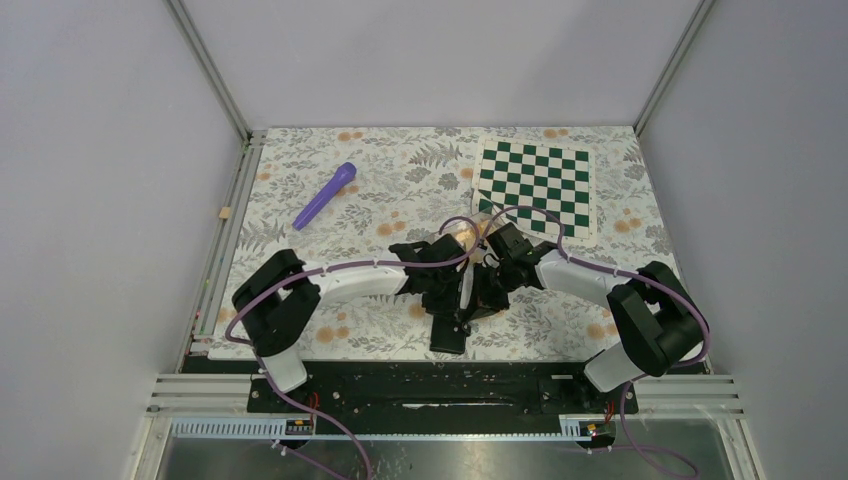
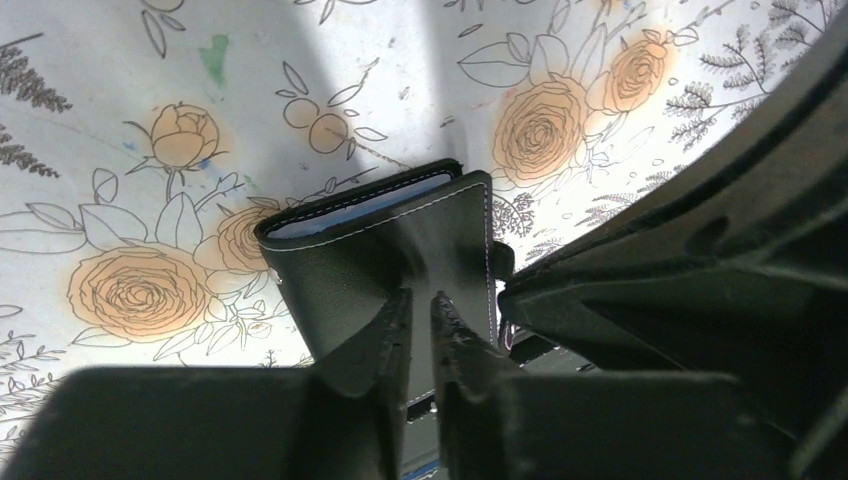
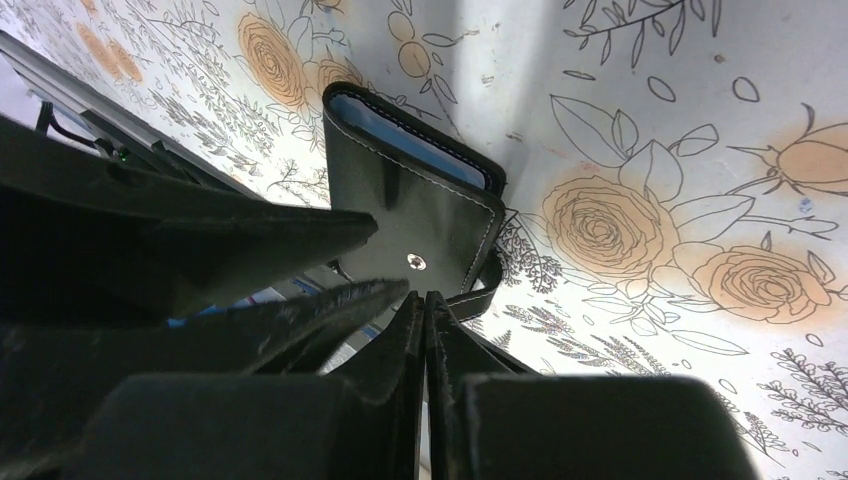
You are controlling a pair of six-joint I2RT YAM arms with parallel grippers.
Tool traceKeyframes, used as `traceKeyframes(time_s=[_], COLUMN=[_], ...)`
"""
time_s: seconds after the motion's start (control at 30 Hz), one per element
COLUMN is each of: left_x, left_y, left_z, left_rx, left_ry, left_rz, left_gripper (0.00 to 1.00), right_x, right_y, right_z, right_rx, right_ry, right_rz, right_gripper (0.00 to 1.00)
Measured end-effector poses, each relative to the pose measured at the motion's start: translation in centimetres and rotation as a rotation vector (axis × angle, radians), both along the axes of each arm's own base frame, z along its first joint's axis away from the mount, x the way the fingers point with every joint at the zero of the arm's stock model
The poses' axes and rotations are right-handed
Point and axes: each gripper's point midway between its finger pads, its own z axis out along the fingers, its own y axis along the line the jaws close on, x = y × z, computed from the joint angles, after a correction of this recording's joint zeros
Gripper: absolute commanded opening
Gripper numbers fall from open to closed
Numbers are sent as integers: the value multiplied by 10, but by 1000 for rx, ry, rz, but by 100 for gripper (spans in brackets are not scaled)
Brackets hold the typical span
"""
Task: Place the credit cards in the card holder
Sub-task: Close the card holder at the center of the board.
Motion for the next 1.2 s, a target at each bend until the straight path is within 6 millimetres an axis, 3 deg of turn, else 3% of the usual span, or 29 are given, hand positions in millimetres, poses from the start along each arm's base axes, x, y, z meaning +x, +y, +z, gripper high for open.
traceKeyframes(time_s=[0.13, 0.3, 0.77, 1.03, 1.2], left_x=[0, -3, -10, -13, -13], left_y=[-10, -22, -21, -21, -21], left_z=[17, 32, 8, 5, 6], left_rx=[-79, -192, -155, -152, -149], left_ry=[-8, 14, 95, 109, 107], left_rz=[12, 20, 17, 7, 2], left_gripper=[38, 37, 20, 0, 0], right_x=[1, 1, 1, 0, 0], right_y=[-2, -6, -9, -9, -9], right_z=[-1, -4, -5, -5, -4], right_rx=[-10, -37, -54, -53, -52], right_ry=[-4, -9, -15, -14, -14], right_rz=[-4, -8, -11, -10, -9], right_gripper=[4, 4, 4, 4, 4])
